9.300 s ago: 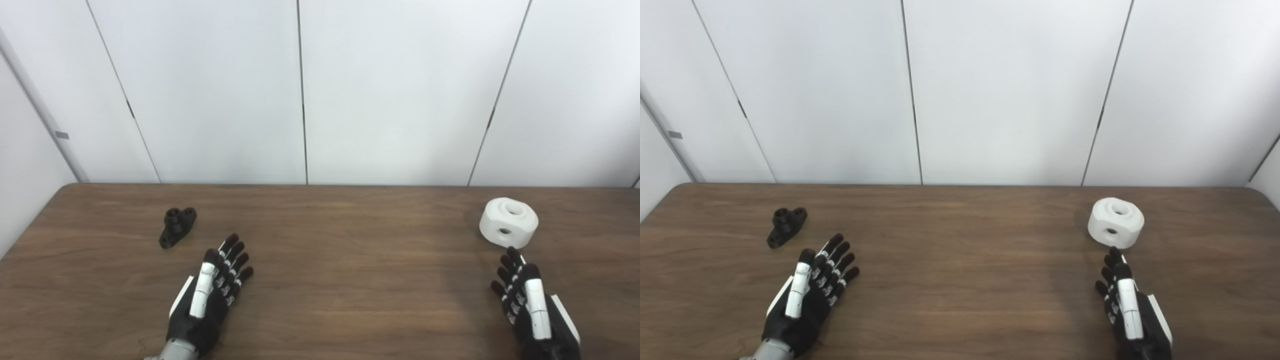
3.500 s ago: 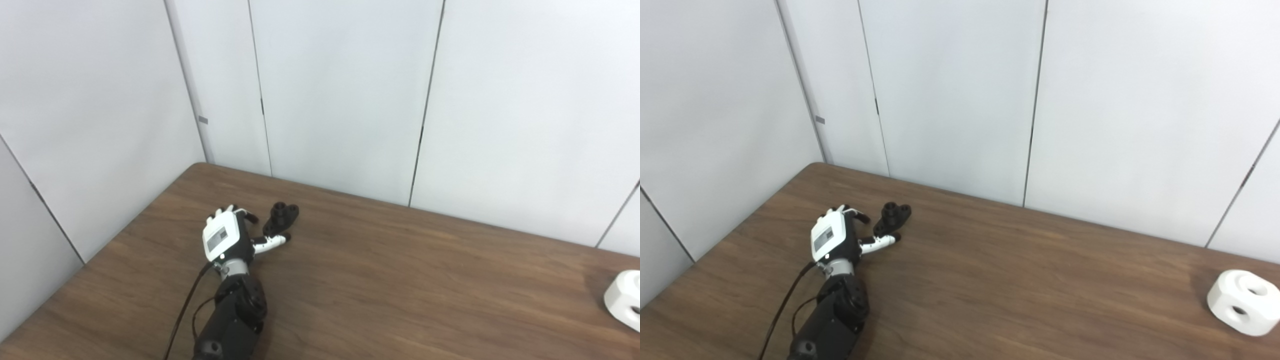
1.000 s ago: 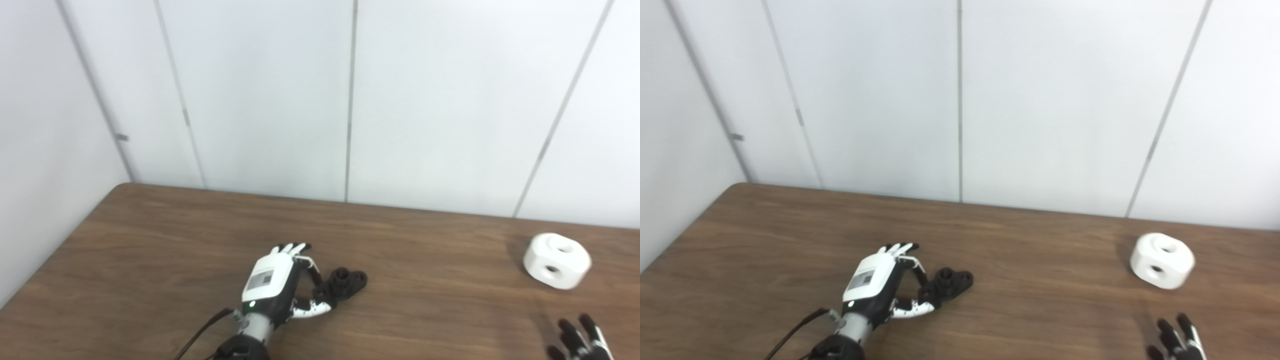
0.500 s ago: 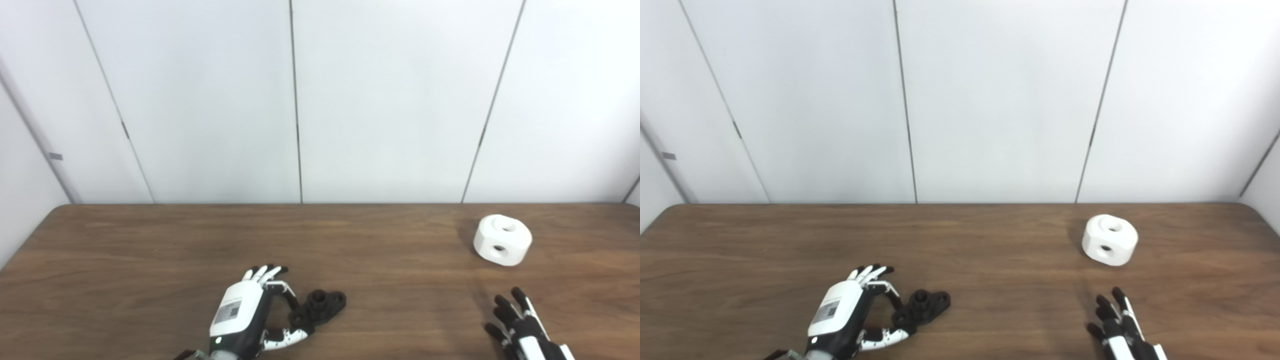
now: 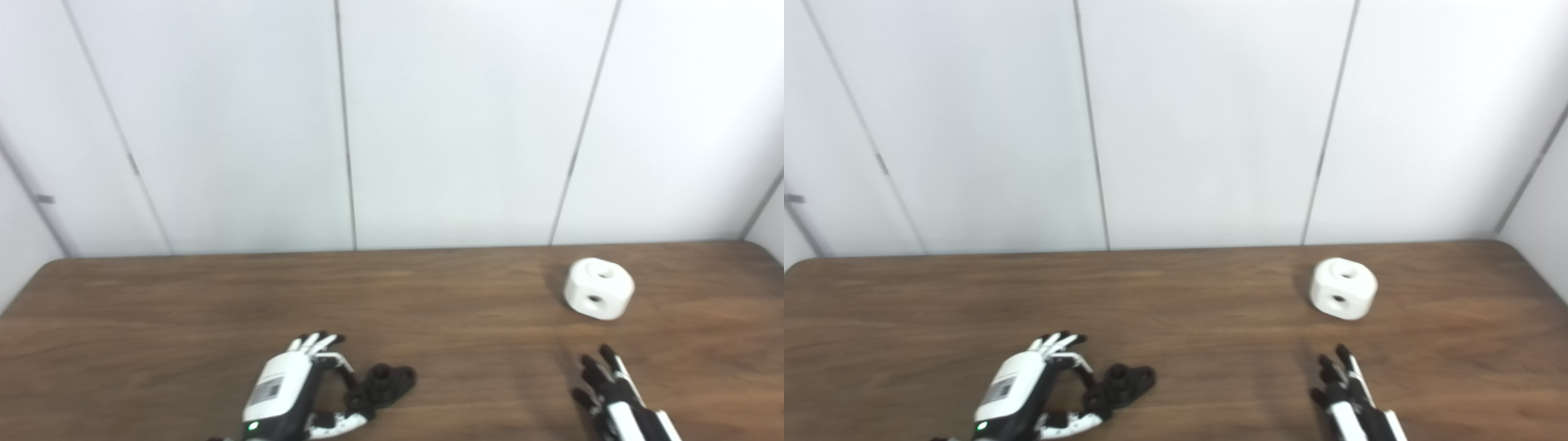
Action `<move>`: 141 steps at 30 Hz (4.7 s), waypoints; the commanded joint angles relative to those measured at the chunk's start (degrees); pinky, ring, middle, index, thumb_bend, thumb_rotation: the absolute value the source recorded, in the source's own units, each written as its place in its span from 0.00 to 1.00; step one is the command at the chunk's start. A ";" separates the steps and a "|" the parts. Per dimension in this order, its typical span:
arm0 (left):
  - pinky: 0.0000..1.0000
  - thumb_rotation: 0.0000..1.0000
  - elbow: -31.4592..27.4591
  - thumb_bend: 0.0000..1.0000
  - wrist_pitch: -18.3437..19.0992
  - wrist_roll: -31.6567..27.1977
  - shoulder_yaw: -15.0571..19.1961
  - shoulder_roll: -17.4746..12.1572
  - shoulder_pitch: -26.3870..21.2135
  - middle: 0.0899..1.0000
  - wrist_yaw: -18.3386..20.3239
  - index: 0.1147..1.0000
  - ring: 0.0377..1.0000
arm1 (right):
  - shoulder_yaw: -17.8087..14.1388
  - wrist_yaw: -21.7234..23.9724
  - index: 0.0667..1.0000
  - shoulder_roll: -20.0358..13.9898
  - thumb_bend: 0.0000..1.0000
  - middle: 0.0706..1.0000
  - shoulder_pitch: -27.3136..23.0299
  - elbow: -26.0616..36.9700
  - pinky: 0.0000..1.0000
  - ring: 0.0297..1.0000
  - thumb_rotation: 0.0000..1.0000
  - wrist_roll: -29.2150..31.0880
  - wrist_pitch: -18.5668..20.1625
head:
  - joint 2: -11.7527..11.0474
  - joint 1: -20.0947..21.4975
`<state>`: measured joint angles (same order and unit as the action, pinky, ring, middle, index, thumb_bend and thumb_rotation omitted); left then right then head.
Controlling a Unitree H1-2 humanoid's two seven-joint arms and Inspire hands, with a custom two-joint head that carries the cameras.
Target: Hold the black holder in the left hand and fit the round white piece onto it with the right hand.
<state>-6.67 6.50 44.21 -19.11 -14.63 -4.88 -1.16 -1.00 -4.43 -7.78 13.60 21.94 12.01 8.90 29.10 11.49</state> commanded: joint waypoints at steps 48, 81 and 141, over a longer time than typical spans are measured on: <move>1.00 0.05 6.88 0.51 -14.39 -6.19 8.16 -5.61 -1.70 0.90 0.18 0.41 0.96 | -2.37 19.18 0.89 -25.59 1.00 0.96 -35.12 -23.99 0.79 0.97 0.77 -41.92 17.30 | -0.84 19.21; 1.00 0.05 4.92 0.51 -13.92 -6.61 8.78 -5.48 0.24 0.90 1.47 0.41 0.95 | 4.30 18.01 0.91 -25.90 1.00 1.00 -41.63 -30.00 0.84 1.00 0.68 -41.00 15.45 | -1.81 19.30; 1.00 0.04 5.32 0.51 -13.75 -6.93 8.81 -5.17 -0.12 0.91 1.94 0.41 0.96 | 3.16 -0.15 0.44 -18.82 0.51 0.86 -37.57 -23.75 0.84 0.96 0.14 -43.39 4.95 | -3.12 16.30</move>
<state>-1.75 -6.84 36.27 -10.22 -18.95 -3.48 1.11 2.90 -4.00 -26.07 -22.39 -4.56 -31.52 15.63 26.10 28.39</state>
